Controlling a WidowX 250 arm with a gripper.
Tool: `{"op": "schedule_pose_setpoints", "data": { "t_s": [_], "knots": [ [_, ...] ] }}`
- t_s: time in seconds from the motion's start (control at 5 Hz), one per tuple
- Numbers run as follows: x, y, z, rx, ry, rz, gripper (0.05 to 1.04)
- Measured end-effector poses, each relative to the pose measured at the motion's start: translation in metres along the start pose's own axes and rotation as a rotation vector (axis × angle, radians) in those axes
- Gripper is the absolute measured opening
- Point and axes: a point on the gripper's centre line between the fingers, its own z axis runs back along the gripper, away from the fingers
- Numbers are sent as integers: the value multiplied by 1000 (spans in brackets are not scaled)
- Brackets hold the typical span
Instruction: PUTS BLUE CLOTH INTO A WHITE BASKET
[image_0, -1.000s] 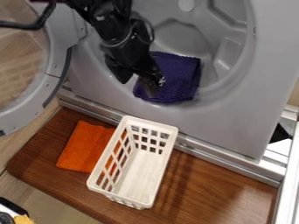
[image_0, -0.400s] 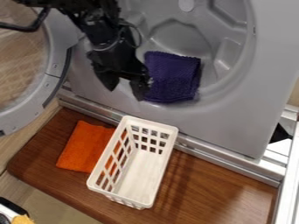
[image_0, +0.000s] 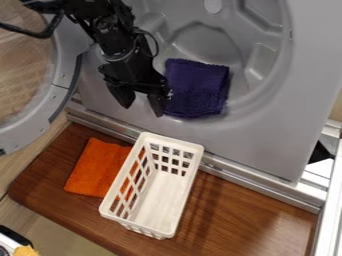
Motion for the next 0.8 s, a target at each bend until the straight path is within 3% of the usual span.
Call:
{"op": "schedule_pose_setpoints", "data": {
  "t_s": [0.4, 0.6, 0.8],
  "knots": [
    [15, -8, -18, -39, -13, 22, 1001],
    [21, -7, -28, -56, 3, 23, 950],
    [23, -7, -29, -54, -11, 13, 661]
  ]
}}
